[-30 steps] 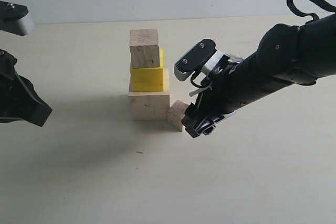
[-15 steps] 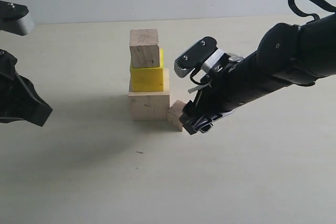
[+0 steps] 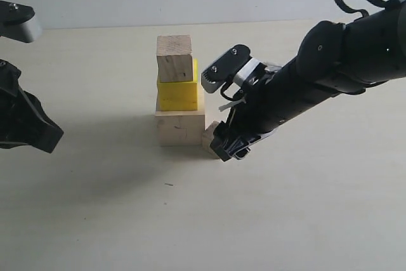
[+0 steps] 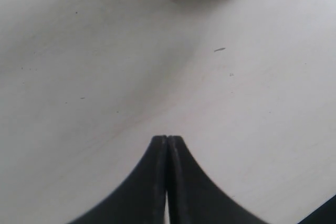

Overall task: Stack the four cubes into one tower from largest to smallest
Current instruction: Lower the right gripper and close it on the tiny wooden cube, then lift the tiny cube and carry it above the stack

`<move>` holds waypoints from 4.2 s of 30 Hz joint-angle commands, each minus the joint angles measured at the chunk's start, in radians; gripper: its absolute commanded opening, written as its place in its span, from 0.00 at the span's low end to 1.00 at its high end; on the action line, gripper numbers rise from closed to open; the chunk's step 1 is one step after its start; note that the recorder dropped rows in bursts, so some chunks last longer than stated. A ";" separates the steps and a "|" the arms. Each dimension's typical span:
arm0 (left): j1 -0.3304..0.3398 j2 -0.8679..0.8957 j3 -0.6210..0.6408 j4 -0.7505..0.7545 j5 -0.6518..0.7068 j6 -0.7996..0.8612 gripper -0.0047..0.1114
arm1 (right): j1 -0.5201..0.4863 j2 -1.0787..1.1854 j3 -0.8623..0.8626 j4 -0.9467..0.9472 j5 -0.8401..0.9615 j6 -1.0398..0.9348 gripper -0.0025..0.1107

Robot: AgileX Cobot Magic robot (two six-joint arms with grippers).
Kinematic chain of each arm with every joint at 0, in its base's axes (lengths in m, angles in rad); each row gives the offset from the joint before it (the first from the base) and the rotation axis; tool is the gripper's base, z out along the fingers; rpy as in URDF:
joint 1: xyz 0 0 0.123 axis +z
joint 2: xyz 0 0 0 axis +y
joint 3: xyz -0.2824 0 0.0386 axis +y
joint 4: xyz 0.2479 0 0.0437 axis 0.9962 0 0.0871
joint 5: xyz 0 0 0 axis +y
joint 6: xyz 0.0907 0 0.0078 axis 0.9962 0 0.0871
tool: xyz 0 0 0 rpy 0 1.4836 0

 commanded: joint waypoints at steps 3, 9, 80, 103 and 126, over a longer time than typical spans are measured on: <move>0.001 -0.002 0.004 -0.006 -0.016 0.008 0.04 | -0.003 0.020 -0.006 -0.001 -0.021 -0.004 0.67; 0.001 -0.002 0.004 -0.006 -0.020 0.008 0.04 | -0.003 0.029 -0.006 -0.001 -0.058 -0.004 0.67; 0.001 -0.002 0.004 -0.032 -0.011 0.012 0.04 | -0.003 -0.235 -0.501 -0.470 0.582 0.894 0.02; 0.001 -0.002 0.004 -0.085 -0.004 0.034 0.04 | 0.271 -0.233 -0.552 -0.770 0.582 1.445 0.02; 0.001 -0.002 0.004 -0.082 -0.020 0.036 0.04 | 0.271 -0.233 -0.552 -0.799 0.440 1.533 0.02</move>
